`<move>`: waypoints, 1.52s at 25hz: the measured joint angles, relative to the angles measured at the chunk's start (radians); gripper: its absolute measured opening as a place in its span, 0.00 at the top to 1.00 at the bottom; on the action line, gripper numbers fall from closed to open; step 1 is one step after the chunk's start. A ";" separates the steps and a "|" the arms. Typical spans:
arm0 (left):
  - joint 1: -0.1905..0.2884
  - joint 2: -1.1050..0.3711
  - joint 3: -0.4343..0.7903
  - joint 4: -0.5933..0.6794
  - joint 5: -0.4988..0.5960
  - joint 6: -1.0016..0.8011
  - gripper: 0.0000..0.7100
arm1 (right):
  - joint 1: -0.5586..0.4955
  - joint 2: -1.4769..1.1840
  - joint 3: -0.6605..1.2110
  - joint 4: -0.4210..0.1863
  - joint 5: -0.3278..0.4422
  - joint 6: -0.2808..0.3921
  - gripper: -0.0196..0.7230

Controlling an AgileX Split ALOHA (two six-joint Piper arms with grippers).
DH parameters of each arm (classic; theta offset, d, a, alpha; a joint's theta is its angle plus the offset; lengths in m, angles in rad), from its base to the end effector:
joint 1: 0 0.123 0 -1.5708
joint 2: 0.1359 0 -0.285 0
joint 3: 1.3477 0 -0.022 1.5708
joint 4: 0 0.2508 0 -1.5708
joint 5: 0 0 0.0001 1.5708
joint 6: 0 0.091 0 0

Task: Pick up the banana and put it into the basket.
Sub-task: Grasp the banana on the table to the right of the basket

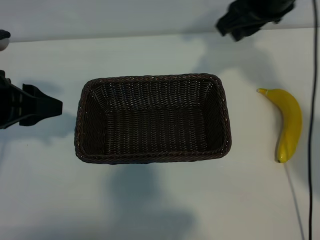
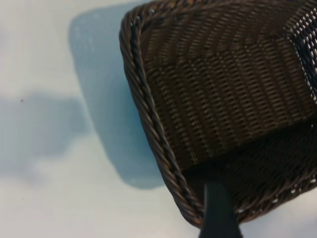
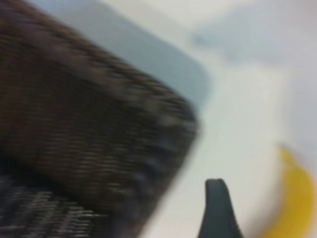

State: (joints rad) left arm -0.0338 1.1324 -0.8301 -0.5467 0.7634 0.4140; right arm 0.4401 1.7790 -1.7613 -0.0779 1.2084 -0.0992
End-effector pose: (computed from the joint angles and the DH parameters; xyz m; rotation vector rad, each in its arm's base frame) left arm 0.2163 -0.0401 0.2964 0.1989 2.4367 -0.4680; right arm 0.3491 0.1571 0.3482 -0.7352 2.6011 -0.0046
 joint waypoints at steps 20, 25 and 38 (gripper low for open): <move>0.000 0.000 0.003 0.002 -0.020 0.000 0.30 | -0.108 0.000 0.365 -0.065 -0.089 0.141 0.19; 0.000 0.000 0.003 0.002 -0.023 0.000 0.30 | -0.123 0.000 0.459 -0.048 -0.226 0.183 0.19; 0.000 0.000 0.005 0.005 -0.024 0.000 0.30 | -0.256 0.001 0.573 0.043 -0.381 0.143 0.19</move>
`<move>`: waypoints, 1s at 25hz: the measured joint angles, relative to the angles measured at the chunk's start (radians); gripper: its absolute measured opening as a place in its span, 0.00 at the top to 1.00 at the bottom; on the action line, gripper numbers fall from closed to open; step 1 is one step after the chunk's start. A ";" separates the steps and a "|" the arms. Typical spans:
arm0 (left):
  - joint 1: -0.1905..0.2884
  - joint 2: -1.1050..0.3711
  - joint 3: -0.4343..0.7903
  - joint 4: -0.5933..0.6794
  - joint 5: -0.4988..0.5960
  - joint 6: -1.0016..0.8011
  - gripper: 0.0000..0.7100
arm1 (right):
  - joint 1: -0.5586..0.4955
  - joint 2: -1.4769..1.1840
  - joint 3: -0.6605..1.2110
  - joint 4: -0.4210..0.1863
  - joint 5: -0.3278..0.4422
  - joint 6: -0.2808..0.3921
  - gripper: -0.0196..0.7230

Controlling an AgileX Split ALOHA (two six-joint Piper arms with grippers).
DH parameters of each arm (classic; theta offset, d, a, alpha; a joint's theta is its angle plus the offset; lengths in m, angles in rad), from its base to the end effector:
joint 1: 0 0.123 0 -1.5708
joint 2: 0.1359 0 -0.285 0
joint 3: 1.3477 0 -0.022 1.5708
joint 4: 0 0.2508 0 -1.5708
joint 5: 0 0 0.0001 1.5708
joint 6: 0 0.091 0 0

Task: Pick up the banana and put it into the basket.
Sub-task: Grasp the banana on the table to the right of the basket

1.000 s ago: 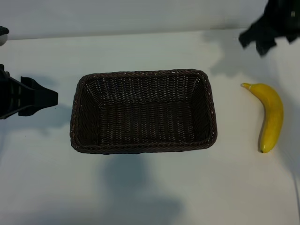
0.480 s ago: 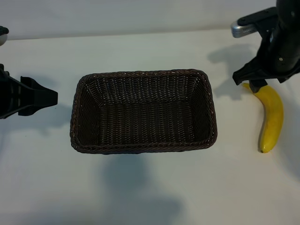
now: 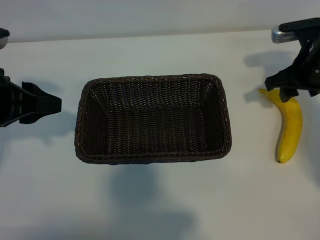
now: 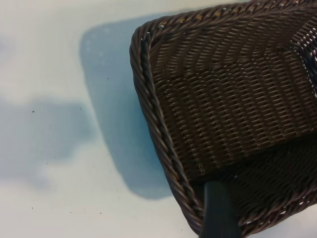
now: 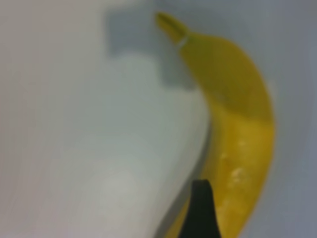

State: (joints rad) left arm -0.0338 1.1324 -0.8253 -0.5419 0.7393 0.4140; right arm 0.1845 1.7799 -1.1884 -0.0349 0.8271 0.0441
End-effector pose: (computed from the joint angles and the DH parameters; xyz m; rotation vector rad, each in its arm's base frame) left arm 0.2175 -0.0390 0.2958 0.1912 2.4228 -0.4516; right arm 0.3426 0.0616 0.2009 -0.2332 2.8912 -0.0013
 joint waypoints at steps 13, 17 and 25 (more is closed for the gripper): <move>0.000 0.000 0.000 0.000 0.003 0.001 0.30 | 0.000 0.002 0.136 0.006 -0.144 -0.034 0.19; 0.000 0.000 0.000 0.000 0.009 0.001 0.30 | 0.000 0.032 0.144 0.005 -0.157 -0.034 0.19; 0.000 0.000 0.000 0.000 0.012 0.001 0.30 | -0.002 0.101 0.144 -0.005 -0.189 -0.034 0.19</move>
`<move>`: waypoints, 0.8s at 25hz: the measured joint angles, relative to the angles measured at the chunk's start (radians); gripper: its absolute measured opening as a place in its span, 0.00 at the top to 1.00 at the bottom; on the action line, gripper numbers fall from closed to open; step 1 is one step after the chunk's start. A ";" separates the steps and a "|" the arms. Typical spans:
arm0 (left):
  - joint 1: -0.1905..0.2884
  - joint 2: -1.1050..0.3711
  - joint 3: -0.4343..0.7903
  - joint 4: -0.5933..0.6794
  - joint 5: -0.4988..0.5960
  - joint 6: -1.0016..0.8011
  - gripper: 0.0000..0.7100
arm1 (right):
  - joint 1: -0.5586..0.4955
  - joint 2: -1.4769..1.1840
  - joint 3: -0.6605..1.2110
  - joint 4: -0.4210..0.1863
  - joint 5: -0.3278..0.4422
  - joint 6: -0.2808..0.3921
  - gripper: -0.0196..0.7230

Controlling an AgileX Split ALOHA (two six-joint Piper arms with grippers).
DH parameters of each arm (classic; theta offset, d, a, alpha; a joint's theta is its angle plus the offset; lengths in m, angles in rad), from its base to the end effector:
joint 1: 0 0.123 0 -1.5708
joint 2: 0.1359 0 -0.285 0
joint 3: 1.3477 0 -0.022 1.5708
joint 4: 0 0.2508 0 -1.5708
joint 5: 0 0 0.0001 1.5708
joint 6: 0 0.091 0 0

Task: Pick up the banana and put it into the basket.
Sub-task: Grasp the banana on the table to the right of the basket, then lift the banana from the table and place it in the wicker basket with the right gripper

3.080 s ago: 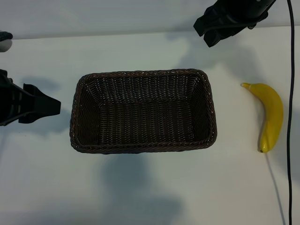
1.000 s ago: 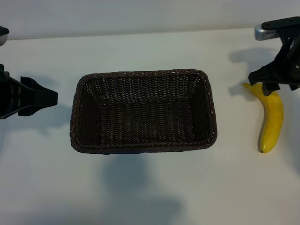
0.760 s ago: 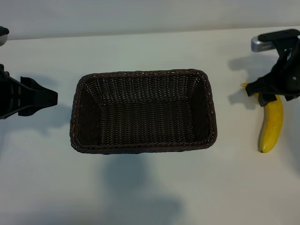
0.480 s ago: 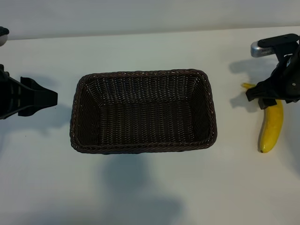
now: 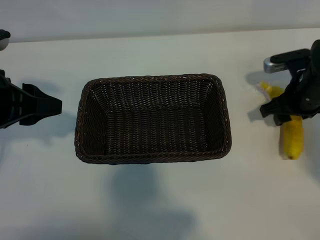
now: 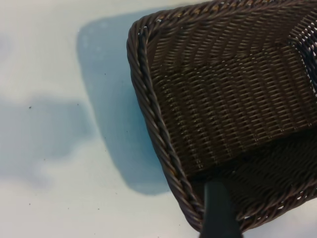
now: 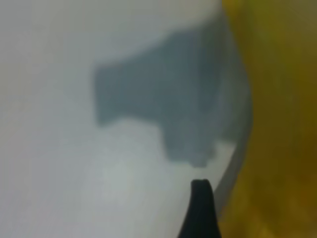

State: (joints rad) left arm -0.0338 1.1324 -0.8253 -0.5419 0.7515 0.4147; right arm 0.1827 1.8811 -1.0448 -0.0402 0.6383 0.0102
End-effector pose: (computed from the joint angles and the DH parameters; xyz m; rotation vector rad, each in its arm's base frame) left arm 0.2166 -0.0394 0.2953 0.1972 2.4327 -0.4573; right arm 0.3329 0.0593 0.1360 -0.2990 2.9413 -0.0134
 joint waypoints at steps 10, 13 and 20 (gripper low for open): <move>0.000 0.000 0.000 -0.001 0.000 0.000 0.30 | 0.000 0.027 0.000 0.014 -0.008 0.001 0.40; 0.000 0.000 0.000 -0.001 0.000 0.000 0.30 | 0.000 0.027 0.000 0.014 -0.008 0.011 0.40; 0.000 0.000 0.000 -0.001 0.000 0.000 0.30 | 0.000 -0.043 -0.026 0.015 0.012 0.036 0.40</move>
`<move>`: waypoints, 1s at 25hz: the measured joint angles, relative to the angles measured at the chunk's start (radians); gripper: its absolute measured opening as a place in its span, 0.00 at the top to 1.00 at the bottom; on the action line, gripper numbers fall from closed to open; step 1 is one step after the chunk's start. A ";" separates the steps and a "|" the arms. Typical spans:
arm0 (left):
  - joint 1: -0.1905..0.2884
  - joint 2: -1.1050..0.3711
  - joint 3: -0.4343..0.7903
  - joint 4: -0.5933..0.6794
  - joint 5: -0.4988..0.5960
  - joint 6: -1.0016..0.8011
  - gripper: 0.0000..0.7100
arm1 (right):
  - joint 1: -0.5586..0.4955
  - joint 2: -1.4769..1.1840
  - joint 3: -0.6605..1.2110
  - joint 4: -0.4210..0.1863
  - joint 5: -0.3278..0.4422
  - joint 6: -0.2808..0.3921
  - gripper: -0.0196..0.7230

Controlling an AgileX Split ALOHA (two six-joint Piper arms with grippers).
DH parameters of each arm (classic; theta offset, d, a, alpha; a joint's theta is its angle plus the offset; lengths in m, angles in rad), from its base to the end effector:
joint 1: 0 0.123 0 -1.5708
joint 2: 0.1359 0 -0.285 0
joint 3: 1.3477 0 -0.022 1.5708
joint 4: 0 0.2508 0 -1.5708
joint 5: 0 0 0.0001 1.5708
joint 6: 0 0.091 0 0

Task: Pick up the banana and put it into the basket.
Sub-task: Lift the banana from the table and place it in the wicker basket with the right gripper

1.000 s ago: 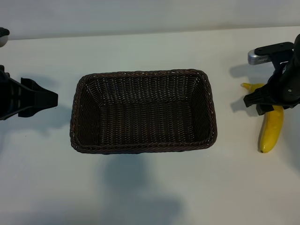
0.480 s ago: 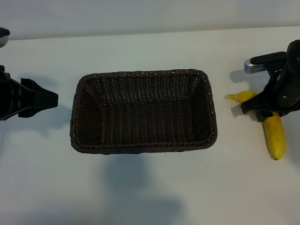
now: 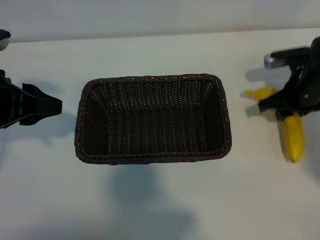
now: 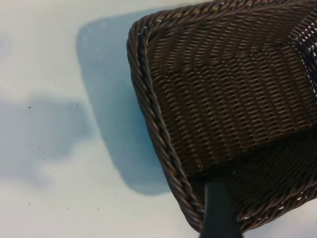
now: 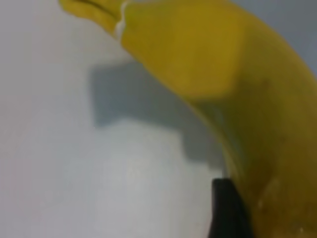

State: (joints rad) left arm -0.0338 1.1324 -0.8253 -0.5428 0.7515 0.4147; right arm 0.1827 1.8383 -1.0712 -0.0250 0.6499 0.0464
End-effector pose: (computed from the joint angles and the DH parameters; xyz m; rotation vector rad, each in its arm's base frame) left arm 0.2167 -0.0395 0.2954 0.1966 2.4325 -0.4583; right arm 0.3369 0.0608 0.1562 -0.2236 2.8915 0.0149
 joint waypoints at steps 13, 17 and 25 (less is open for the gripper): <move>0.000 0.000 0.000 -0.002 0.000 0.000 0.30 | 0.012 -0.230 -0.137 0.330 0.143 -0.195 0.40; 0.000 0.000 0.000 -0.002 -0.001 0.000 0.30 | 0.072 -0.230 -0.136 0.535 0.160 -0.356 0.40; 0.000 0.000 0.000 -0.002 -0.001 0.000 0.30 | 0.241 -0.225 -0.136 0.592 0.094 -0.486 0.40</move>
State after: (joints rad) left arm -0.0338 1.1324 -0.8253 -0.5447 0.7506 0.4147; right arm 0.4238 1.6136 -1.2068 0.5669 0.7438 -0.4391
